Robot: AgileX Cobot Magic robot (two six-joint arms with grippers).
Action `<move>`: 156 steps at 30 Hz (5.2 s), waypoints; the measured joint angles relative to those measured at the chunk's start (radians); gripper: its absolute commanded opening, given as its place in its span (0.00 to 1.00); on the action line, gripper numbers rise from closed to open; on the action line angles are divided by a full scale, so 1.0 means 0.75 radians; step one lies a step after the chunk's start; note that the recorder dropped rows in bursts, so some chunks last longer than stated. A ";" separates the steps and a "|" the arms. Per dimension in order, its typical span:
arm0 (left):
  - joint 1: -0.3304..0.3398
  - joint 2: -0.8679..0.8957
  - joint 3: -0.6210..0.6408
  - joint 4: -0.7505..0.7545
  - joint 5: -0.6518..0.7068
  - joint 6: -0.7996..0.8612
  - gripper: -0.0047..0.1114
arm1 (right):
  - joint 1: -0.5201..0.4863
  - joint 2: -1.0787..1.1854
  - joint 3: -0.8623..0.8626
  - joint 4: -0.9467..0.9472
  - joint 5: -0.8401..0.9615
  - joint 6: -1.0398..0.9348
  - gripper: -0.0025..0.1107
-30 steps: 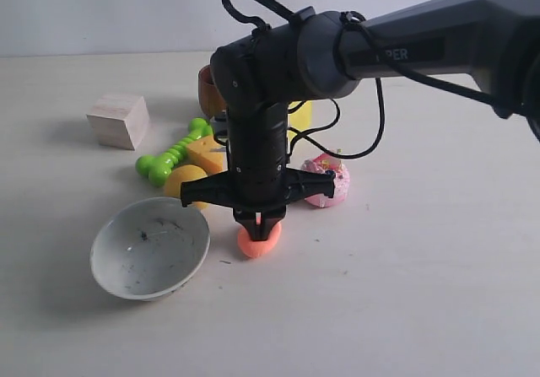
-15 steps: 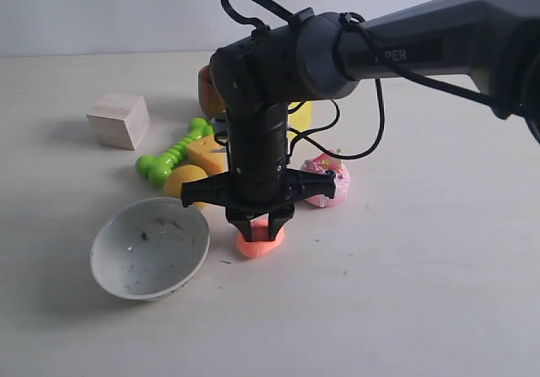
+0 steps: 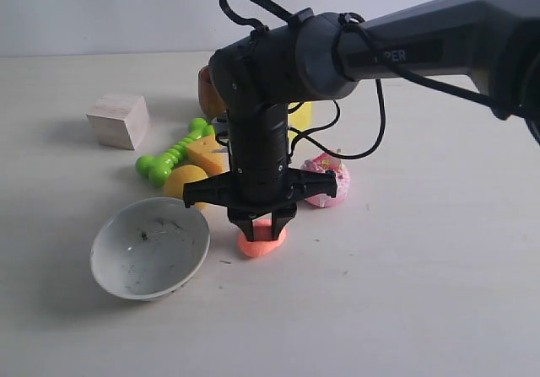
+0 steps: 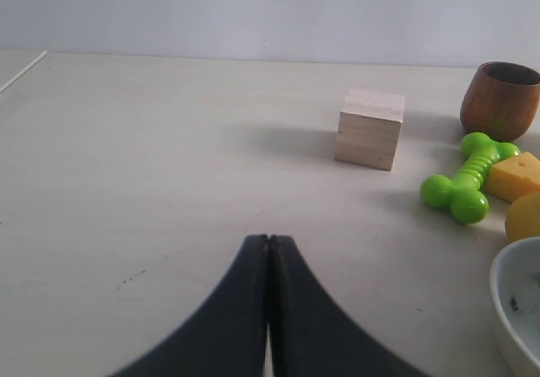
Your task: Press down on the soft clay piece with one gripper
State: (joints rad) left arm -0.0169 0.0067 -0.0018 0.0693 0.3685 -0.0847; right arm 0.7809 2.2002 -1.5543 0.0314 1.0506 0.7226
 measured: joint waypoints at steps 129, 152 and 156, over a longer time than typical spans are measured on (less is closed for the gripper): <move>0.000 0.000 0.000 0.000 0.000 0.000 0.04 | -1.215 -2.725 1.796 -0.049 -1.077 -0.775 0.02; 0.000 0.000 0.000 0.000 0.000 0.000 0.04 | -1.215 -2.925 2.066 -0.074 -1.016 -0.954 0.02; 0.000 0.000 0.000 0.000 0.000 0.000 0.04 | -1.215 -2.925 2.066 -0.074 -0.946 -1.003 0.02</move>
State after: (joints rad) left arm -0.0169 0.0067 -0.0018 0.0693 0.3685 -0.0847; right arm -0.1301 0.0063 -0.0048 -0.0244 0.3408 -0.0298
